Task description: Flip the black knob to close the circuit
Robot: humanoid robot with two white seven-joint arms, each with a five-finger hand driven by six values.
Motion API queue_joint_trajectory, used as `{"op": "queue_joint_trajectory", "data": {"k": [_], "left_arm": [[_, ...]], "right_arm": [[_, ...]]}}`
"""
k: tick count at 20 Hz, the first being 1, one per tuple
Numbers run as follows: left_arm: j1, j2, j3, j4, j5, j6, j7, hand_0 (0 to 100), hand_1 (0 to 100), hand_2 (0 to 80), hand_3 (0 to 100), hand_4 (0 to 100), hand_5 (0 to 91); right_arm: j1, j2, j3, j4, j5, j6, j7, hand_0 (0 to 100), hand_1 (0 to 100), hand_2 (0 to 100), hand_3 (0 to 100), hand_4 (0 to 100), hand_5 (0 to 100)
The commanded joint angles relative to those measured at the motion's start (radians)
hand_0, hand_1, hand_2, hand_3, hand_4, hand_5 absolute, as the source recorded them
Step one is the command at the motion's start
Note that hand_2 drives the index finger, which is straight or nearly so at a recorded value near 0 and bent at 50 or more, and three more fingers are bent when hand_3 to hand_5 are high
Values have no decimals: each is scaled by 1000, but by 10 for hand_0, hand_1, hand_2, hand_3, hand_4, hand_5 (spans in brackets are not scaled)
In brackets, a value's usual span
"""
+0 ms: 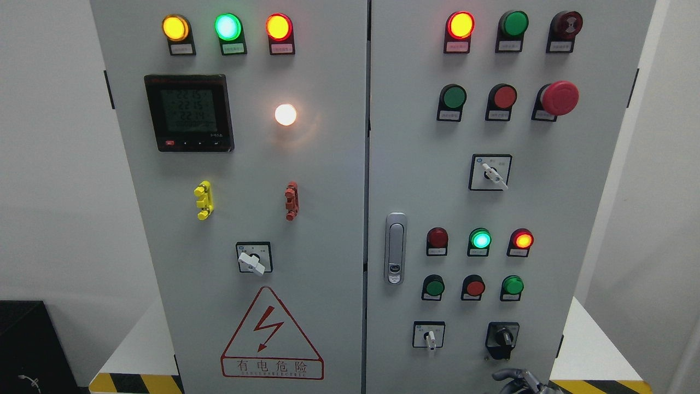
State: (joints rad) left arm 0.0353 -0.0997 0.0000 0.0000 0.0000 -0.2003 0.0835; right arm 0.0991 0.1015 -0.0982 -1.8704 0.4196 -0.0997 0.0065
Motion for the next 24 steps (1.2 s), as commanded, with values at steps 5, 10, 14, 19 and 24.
{"op": "queue_joint_trajectory", "data": {"k": [5,10,14,19,24], "left_arm": [[0,0,-20,21,-21,-2,1,0,0,0,0,0,0],[0,0,-20,21,-21,-1,1,0,0,0,0,0,0],[0,0,-20,21,-21,-2,1,0,0,0,0,0,0],[0,0,-20,21,-21,-1,1,0,0,0,0,0,0],[0,0,-20,21,-21,-1,1,0,0,0,0,0,0]], "right_arm": [[106,21,0,-45,-406,-51,82,0,100,138,260,191,86],[126,20,0,-44,-461,-73,135,0,97,35,132,38,0],[131,20,-8,-44,-493,-86,219,0,91,0,58,0,0],[143,18,-8,-42,-498,-89,240,0,68,0,0,0,0],[143,18,-9,-41,-527,-89,242,0,59,0,0,0,0]]}}
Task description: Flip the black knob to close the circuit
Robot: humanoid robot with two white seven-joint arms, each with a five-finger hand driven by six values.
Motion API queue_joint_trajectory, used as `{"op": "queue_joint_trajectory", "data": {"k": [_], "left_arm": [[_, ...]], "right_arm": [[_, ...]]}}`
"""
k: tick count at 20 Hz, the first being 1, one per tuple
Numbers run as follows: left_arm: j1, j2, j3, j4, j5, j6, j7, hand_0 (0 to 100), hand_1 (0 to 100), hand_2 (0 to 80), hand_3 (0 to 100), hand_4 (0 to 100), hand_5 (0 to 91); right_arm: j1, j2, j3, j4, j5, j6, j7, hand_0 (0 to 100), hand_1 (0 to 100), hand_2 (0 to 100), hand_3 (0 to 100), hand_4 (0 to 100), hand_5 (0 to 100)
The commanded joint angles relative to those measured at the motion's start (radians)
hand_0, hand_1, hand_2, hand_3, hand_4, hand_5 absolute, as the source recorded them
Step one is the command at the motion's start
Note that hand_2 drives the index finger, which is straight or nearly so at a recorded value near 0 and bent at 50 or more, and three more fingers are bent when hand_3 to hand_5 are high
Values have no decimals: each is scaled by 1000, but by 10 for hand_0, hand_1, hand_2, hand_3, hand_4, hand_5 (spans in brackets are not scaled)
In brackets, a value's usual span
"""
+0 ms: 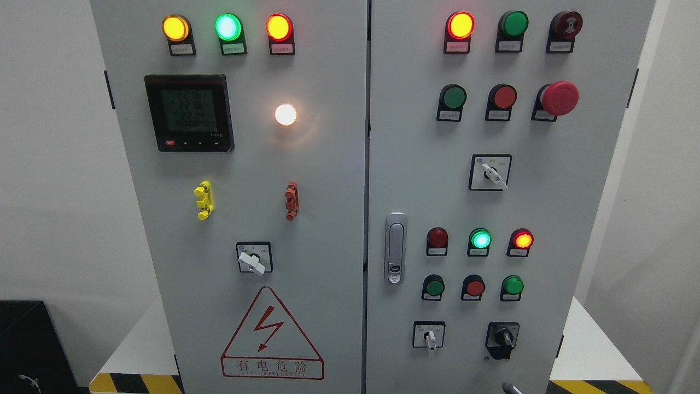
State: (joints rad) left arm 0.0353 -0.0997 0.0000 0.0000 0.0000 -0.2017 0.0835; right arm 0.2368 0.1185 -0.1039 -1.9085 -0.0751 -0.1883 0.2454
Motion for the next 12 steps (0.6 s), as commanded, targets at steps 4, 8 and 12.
{"op": "queue_joint_trajectory", "data": {"k": [4,8,12], "left_arm": [[0,0,-20,21,-21,1,1,0,0,0,0,0,0],[0,0,-20,21,-21,1,1,0,0,0,0,0,0],[0,0,-21,21,-21,-1,1,0,0,0,0,0,0]], "right_arm": [[9,1,-3,-3,-32,0,12,0,56,0,0,0,0],[16,1,-3,-1,-32,0,14,0,54,0,0,0,0],[18,1,0,0,-32,0,12,0,65,0,0,0,0]]}}
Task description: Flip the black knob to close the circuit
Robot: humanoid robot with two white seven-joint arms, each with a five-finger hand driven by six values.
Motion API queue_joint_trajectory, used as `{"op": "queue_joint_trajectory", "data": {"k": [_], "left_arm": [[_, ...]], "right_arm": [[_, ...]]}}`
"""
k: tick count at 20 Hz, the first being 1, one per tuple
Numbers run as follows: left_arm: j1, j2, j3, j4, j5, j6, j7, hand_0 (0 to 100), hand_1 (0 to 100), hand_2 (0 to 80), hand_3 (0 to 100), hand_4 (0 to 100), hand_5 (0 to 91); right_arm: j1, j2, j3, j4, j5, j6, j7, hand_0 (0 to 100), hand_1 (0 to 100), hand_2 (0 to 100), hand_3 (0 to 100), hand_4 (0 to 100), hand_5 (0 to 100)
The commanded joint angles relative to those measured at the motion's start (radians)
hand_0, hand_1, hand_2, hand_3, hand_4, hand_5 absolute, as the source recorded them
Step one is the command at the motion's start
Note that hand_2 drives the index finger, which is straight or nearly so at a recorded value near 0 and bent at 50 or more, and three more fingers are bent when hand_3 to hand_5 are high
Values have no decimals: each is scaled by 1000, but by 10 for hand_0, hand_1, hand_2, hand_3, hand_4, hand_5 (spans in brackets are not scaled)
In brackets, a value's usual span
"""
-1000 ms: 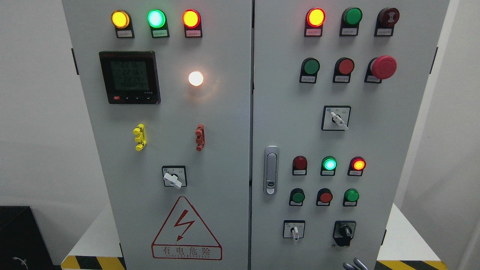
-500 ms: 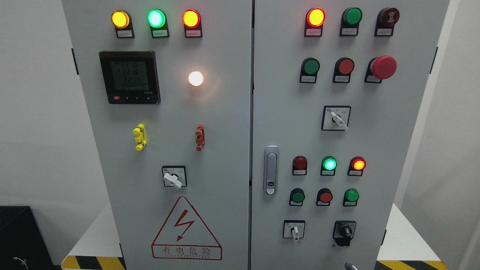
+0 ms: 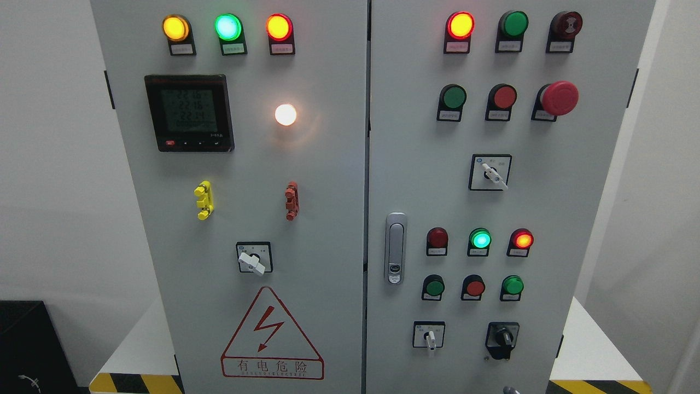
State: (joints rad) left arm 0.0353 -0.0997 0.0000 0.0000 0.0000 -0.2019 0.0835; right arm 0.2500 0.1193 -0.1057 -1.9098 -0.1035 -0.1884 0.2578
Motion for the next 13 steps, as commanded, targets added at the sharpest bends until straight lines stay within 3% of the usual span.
{"op": "queue_joint_trajectory", "data": {"k": [1,13], "left_arm": [[0,0,-20,21,-21,1,1,0,0,0,0,0,0],[0,0,-20,21,-21,1,1,0,0,0,0,0,0]], "right_arm": [[5,0,1,0,-4,0,0,0,67,0,0,0,0],[26,-1,-2,-14,-4,-2,-2,0,69,0,0,0,0]]}}
